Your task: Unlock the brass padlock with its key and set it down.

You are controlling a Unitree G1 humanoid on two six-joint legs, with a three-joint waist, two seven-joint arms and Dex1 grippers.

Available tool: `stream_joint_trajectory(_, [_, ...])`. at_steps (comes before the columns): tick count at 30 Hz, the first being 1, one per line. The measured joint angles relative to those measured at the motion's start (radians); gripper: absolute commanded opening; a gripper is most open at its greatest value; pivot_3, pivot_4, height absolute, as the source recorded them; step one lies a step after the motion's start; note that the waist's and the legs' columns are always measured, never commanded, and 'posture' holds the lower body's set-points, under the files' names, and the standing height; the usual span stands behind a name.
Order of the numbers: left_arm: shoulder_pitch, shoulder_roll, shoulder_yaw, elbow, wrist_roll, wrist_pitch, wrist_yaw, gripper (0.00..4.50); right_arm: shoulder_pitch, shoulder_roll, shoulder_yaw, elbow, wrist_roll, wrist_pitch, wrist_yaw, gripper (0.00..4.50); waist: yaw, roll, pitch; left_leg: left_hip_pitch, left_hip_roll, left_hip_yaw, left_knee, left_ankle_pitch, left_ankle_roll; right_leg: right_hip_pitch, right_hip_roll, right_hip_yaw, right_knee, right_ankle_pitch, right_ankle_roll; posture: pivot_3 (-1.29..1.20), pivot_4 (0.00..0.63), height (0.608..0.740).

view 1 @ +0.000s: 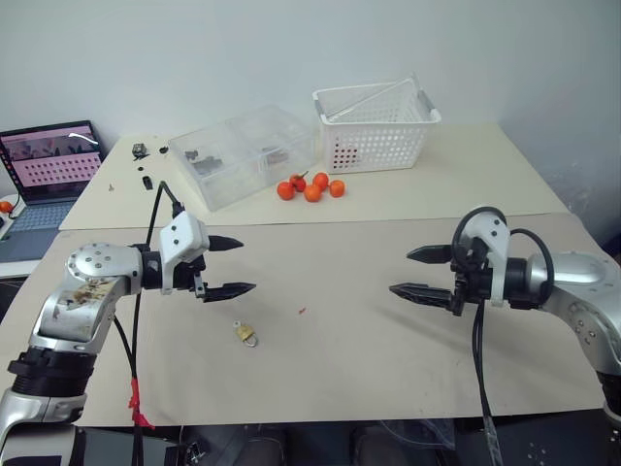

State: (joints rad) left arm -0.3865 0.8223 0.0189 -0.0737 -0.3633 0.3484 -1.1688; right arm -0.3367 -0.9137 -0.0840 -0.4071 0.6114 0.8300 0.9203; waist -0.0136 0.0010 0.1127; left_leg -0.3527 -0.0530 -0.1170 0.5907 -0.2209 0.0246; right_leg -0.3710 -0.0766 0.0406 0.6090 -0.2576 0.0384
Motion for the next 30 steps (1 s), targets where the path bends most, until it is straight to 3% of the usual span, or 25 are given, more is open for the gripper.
stream_joint_trajectory(6, [0.0,-0.005,0.0,0.004,-0.036,-0.007,-0.059,4.5,-0.025,0.023,0.005,0.002,0.002,0.006,-0.015,4.39,-0.002,0.0,0.0,0.0,0.0,0.0,0.0,0.0,0.0,0.0,0.0,0.0,0.0,0.0,0.0,0.0,0.15,0.74])
stream_joint_trajectory(14, [-0.074,0.042,-0.024,0.103,-0.029,-0.074,-0.214,4.5,-0.153,0.005,0.036,0.063,0.052,0.057,0.082,4.39,0.002,0.0,0.0,0.0,0.0,0.007,0.0,0.0,0.0,0.0,0.0,-0.001,-0.001,0.0,0.0,0.0,0.15,0.74])
stream_joint_trajectory(23, [-0.078,0.002,-0.078,0.026,-0.069,-0.132,-0.355,4.5,-0.152,-0.004,0.124,0.064,-0.003,-0.044,0.185,4.39,-0.004,0.0,0.0,0.0,0.001,0.007,0.0,0.0,0.001,0.0,0.001,0.0,0.0,0.0,0.0,0.0,0.15,0.74])
stream_joint_trajectory(30, [0.069,0.106,-0.173,-0.005,-0.052,-0.336,-0.44,4.5,-0.146,-0.003,0.148,0.042,-0.014,-0.063,0.206,4.39,-0.003,0.0,0.0,0.001,0.004,0.006,0.001,-0.001,0.002,-0.001,0.001,0.001,-0.001,0.0,0.0,0.0,0.15,0.74])
